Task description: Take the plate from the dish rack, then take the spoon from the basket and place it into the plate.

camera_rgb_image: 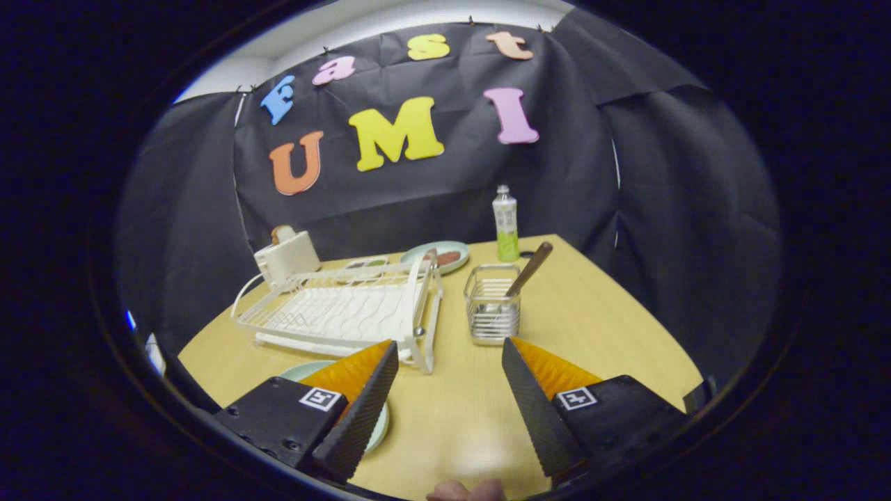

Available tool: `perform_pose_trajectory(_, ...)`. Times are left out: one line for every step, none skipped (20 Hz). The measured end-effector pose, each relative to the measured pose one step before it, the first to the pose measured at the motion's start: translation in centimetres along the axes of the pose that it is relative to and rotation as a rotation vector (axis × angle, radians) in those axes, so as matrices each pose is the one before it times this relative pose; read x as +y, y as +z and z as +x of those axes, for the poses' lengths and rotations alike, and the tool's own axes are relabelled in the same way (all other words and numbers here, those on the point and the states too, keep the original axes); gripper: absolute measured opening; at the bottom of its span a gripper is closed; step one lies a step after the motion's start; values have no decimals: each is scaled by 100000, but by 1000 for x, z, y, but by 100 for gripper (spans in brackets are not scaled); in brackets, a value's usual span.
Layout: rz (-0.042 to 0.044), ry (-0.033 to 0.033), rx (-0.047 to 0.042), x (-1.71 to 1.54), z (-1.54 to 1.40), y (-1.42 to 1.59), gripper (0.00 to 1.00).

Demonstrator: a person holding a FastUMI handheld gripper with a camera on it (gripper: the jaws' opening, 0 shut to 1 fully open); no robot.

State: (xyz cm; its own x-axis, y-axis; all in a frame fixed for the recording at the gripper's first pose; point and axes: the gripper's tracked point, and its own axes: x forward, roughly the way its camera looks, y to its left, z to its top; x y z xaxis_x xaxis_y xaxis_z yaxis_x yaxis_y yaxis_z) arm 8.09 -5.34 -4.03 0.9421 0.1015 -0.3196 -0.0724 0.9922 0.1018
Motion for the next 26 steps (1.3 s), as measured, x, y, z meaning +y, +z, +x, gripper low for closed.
perform_pose_trajectory(-1678, -2843, -5199, -684, 53, 630, 97)
perform_pose_trajectory(-798, -981, -3860, -440, 254, 387, 97)
perform_pose_trajectory(461, -772, -2563, -407, 394, 108, 97)
perform_pose_trajectory(254, -640, -667, -618, 761, -308, 97)
perform_pose_trajectory(147, -372, 126, -615, 836, -264, 97)
perform_pose_trajectory(201, -691, 560, -844, 1089, -228, 97)
perform_pose_trajectory(1038, 304, 1065, -477, 979, -136, 97)
perform_pose_trajectory(1397, 845, 35, -361, 959, 123, 97)
perform_pose_trajectory(1016, -60, 136, -525, 1268, 157, 97)
perform_pose_trajectory(1014, -33, -154, -552, 1119, 172, 97)
perform_pose_trajectory(591, 124, -354, -409, 1147, 384, 97)
perform_pose_trajectory(122, -18, 235, -416, 1085, 200, 96)
perform_pose_trajectory(-46, 311, 106, -174, 964, 365, 96)
perform_pose_trajectory(-901, 203, 525, -78, 790, 141, 95)
perform_pose_trajectory(-776, 668, 250, -79, 689, 174, 94)
perform_pose_trajectory(23, 1003, 742, 161, 600, -12, 89)
perform_pose_trajectory(478, 694, 1375, 54, 386, -205, 86)
perform_pose_trajectory(845, 896, 1070, 209, 401, -130, 79)
perform_pose_trajectory(1217, 475, 697, -57, 326, -115, 75)
perform_pose_trajectory(1147, 702, 224, 125, 223, 198, 70)
perform_pose_trajectory(388, 368, 233, 224, 190, 54, 67)
perform_pose_trajectory(155, -87, -10, 87, 56, 123, 59)
perform_pose_trajectory(-151, 228, 121, 198, 157, -1, 51)
perform_pose_trajectory(-283, 121, 11, 94, 82, 127, 44)
perform_pose_trajectory(-491, -97, 238, 35, -120, 32, 36)
perform_pose_trajectory(-543, 811, 218, 250, 2, 125, 28)
